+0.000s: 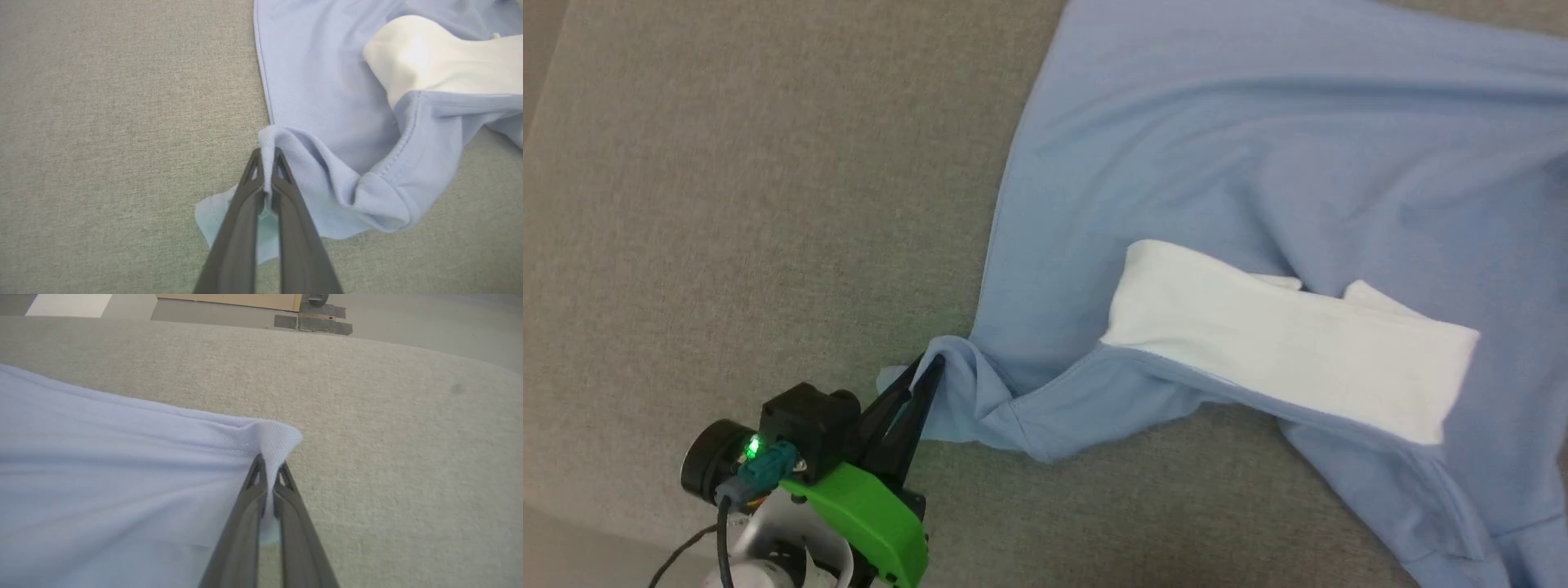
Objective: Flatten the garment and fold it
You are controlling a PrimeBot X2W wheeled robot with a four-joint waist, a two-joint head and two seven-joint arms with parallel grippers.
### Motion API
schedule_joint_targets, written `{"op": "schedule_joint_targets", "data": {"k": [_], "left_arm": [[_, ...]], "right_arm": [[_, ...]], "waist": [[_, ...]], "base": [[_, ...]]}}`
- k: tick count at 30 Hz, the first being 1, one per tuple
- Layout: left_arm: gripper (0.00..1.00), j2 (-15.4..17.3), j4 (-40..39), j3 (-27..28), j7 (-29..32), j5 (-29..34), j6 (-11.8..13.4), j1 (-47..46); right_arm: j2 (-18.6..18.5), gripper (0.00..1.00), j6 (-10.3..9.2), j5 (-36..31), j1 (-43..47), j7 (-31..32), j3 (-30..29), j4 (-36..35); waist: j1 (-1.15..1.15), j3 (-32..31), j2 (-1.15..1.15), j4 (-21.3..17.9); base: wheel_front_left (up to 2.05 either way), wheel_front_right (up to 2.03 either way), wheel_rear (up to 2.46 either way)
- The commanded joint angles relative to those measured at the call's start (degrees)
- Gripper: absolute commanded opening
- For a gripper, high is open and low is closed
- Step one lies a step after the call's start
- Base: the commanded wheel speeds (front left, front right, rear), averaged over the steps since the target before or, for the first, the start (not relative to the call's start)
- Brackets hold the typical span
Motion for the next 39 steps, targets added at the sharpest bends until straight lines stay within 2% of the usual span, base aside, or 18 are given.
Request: {"op": "schedule_joint_targets", "data": {"k": [1,6,10,14,18,22,26,27,28,30,33,39], "left_arm": [[0.0,0.32,0.14,0.39,-0.47,-0.35,0.5,0.74],[0.0,0.11,1.08,0.91,-1.59,-1.31,1.01,2.33],[0.0,-0.4,2.1,1.01,-2.66,-1.74,1.33,3.22],[0.0,-0.81,3.01,1.09,-3.68,-2.07,1.37,3.71],[0.0,-1.08,3.51,1.18,-4.36,-2.25,1.44,3.89],[0.0,-1.14,3.83,1.3,-4.68,-2.28,1.45,3.66],[0.0,-0.98,4.05,1.49,-4.73,-2.4,1.43,3.4],[0.0,-0.95,4.07,1.54,-4.75,-2.44,1.43,3.35],[0.0,-0.93,4.09,1.58,-4.75,-2.49,1.46,3.35],[0.0,-0.88,4.07,1.63,-4.75,-2.58,1.53,3.41],[0.0,-0.88,3.96,1.46,-4.7,-2.64,1.48,3.43],[0.0,-1.22,2.91,0.89,-4.63,-2.45,1.3,2.79]], "right_arm": [[0.35,0.0,-0.09,0.79,3.0,-0.8,-1.46,-1.43],[3.78,0.0,-0.09,3.46,15.92,-2.56,-8.03,-7.93],[9.49,0.0,-0.09,5.11,27.96,-3.83,-14.67,-13.56],[15.72,0.0,-0.09,6.84,38.88,-5.28,-18.48,-16.34],[19.81,0.0,-0.09,7.87,48.09,-5.72,-19.14,-17.42],[20.9,0.0,-0.09,10.19,54.18,-6.83,-17.08,-15.1],[21.07,0.0,-0.09,12.29,54.92,-10.42,-14.76,-12.26],[21.08,0.19,-0.09,12.48,54.31,-11.74,-14.39,-12.21],[21.08,1.0,-0.09,12.27,53.67,-12.88,-13.79,-12.52],[21.09,1.0,-0.09,11.94,52.02,-14.48,-14.15,-14.17],[19.67,1.0,-0.09,11.75,50.6,-13.68,-13.69,-19.07],[12.49,1.0,-0.09,13.46,45.02,-6.91,-13.92,-31.78]], "waist": [[0.0,-5.67,0.0,-5.03],[0.0,-8.84,0.0,-8.71],[0.0,-10.31,0.0,-11.47],[0.0,-10.74,0.0,-13.41],[0.0,-10.46,0.0,-14.81],[0.0,-10.18,0.0,-15.72],[0.0,-10.33,0.0,-16.59],[0.0,-10.47,0.0,-16.77],[0.0,-10.64,0.0,-16.95],[0.0,-10.95,0.0,-17.2],[0.0,-11.38,0.0,-17.05],[0.0,-11.2,0.0,-15.22]], "base": [[0.0,0.0,0.0],[0.0,0.0,0.0],[0.0,0.0,0.0],[0.0,0.0,0.0],[0.0,0.0,0.0],[0.0,0.0,0.0],[0.0,0.0,0.0],[0.0,0.0,0.0],[0.0,0.0,0.0],[0.0,0.0,0.0],[0.0,0.0,0.0],[0.0,0.0,0.0]]}}
